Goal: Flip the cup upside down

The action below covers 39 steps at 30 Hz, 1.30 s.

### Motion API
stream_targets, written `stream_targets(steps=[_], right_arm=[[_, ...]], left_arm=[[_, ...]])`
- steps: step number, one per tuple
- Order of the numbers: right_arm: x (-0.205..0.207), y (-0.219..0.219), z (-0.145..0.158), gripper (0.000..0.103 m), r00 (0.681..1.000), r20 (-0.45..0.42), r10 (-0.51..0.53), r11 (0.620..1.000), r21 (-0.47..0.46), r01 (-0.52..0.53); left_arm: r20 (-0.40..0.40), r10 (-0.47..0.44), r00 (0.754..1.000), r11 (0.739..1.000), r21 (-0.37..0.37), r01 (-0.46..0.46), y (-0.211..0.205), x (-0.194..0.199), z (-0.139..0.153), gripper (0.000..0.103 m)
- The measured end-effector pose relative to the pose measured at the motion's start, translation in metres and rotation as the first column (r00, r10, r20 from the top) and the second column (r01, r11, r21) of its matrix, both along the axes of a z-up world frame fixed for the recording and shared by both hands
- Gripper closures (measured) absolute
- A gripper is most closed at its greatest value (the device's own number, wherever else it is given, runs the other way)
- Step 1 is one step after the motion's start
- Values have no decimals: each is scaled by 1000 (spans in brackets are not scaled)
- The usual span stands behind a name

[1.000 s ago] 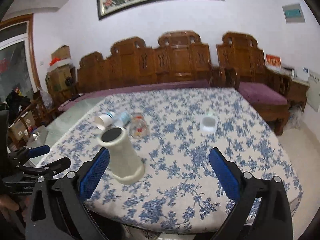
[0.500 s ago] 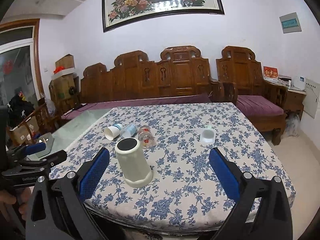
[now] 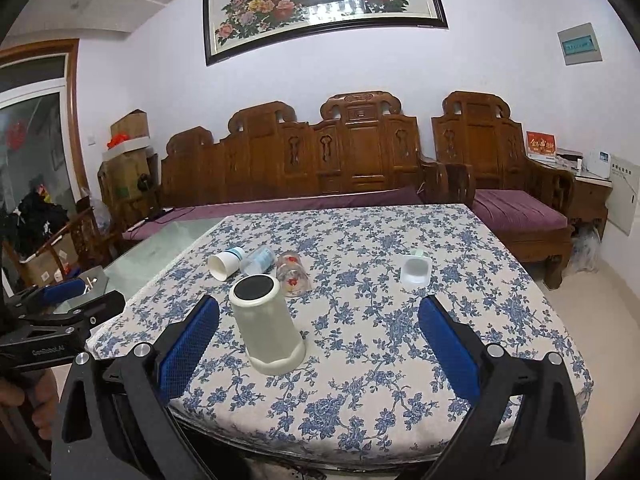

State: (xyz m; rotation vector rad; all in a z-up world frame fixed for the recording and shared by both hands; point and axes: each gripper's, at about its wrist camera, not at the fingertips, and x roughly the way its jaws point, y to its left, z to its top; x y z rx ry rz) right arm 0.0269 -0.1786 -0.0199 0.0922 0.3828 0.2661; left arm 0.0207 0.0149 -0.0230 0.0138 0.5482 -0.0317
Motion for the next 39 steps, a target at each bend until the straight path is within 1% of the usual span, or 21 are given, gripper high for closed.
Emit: stream_targets(steps=[10, 39], right_arm=[[1, 2, -2, 3, 1000, -2, 3, 1000, 4, -3], [-1, 5, -1, 3, 1000, 2, 6, 1000, 5, -6]], left_arm=[[15, -1, 1000, 1000, 4, 0, -3, -3, 1, 8], [24, 7, 1000, 1000, -4, -6, -2, -3, 3, 8]])
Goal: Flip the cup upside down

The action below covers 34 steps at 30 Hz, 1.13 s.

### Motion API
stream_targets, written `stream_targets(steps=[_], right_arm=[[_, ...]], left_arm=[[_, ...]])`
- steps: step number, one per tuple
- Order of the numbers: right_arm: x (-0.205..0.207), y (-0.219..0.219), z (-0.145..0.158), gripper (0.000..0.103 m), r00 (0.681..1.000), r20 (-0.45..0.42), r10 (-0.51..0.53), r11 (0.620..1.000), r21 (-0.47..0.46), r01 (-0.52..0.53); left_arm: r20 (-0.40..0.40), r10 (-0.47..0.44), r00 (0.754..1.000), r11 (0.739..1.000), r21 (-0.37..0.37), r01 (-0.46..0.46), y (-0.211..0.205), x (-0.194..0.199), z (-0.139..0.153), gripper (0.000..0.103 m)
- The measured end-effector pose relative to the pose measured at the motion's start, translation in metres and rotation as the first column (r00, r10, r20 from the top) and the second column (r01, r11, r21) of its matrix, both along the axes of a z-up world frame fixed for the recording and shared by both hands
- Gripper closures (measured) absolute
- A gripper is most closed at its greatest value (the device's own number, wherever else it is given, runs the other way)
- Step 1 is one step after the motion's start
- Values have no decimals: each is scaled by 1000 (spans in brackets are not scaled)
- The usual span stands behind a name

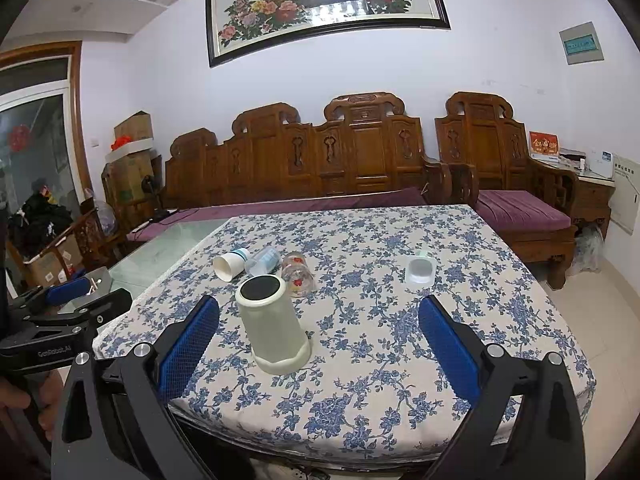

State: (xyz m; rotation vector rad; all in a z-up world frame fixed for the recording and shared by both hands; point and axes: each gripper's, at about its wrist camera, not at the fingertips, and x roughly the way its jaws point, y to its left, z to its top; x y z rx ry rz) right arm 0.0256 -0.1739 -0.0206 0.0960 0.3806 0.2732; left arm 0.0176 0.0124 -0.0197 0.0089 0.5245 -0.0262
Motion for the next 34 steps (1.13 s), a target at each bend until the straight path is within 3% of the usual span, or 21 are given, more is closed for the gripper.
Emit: stream_targets(steps=[34], right_arm=[[-1, 0, 0, 3, 1000, 2, 1, 1000, 2, -1]], left_arm=[[10, 2, 1000, 1000, 1, -2, -1, -2, 4, 8]])
